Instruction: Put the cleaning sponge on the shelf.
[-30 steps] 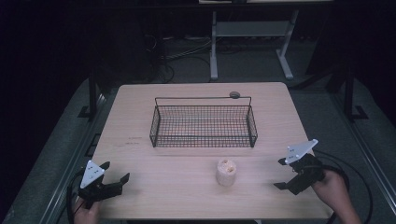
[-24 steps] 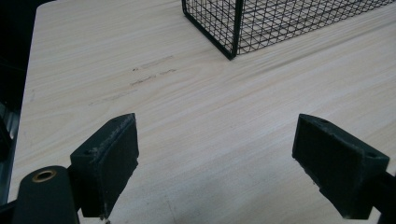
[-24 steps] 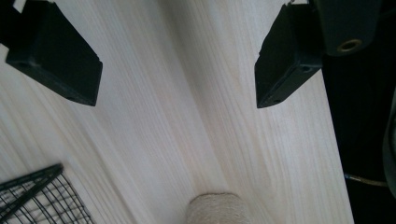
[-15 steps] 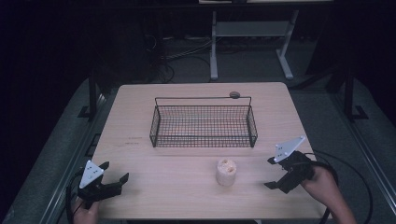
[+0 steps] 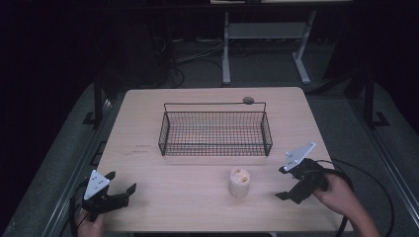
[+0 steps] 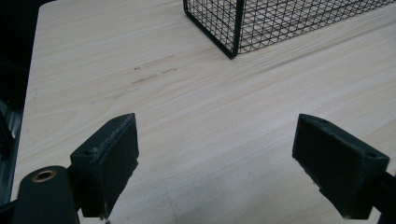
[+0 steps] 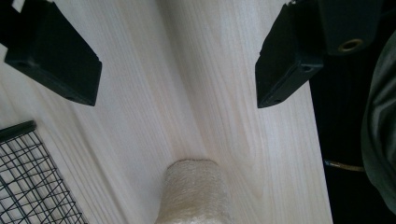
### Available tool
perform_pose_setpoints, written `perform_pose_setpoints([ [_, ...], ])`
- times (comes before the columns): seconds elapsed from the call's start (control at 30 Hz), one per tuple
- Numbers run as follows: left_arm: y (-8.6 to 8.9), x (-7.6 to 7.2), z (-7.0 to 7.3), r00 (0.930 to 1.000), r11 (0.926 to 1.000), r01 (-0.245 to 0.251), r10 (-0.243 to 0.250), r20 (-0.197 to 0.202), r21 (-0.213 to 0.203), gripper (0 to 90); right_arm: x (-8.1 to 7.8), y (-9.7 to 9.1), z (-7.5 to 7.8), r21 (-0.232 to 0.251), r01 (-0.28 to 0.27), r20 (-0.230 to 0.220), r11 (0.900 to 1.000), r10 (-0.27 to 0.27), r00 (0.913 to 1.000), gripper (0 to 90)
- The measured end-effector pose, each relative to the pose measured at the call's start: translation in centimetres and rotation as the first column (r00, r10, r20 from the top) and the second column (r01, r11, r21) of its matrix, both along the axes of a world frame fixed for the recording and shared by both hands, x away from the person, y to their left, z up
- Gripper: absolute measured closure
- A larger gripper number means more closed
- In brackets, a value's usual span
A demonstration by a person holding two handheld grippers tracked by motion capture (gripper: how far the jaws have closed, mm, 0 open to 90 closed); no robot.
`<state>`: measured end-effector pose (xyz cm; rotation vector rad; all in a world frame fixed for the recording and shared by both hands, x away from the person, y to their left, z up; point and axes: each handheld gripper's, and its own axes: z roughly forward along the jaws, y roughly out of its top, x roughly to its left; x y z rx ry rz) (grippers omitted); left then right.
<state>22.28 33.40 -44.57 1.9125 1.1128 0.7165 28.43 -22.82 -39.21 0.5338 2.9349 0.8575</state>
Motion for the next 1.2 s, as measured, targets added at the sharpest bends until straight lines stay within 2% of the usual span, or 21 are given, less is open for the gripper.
perform_pose_setpoints([
  [0.5,0.1,0.0,0.0,1.0,1.0,-0.001,0.001,-0.003,0.0,13.7,0.4,2.2,0.5,-0.005,-0.03,0.005,0.9995,0.03,0.9995,14.4],
  [1.2,0.2,0.0,0.0,1.0,1.0,-0.005,0.005,-0.001,-0.001,13.7,1.3,3.7,1.6,-0.033,-0.084,0.021,0.9959,0.085,0.9962,14.6],
])
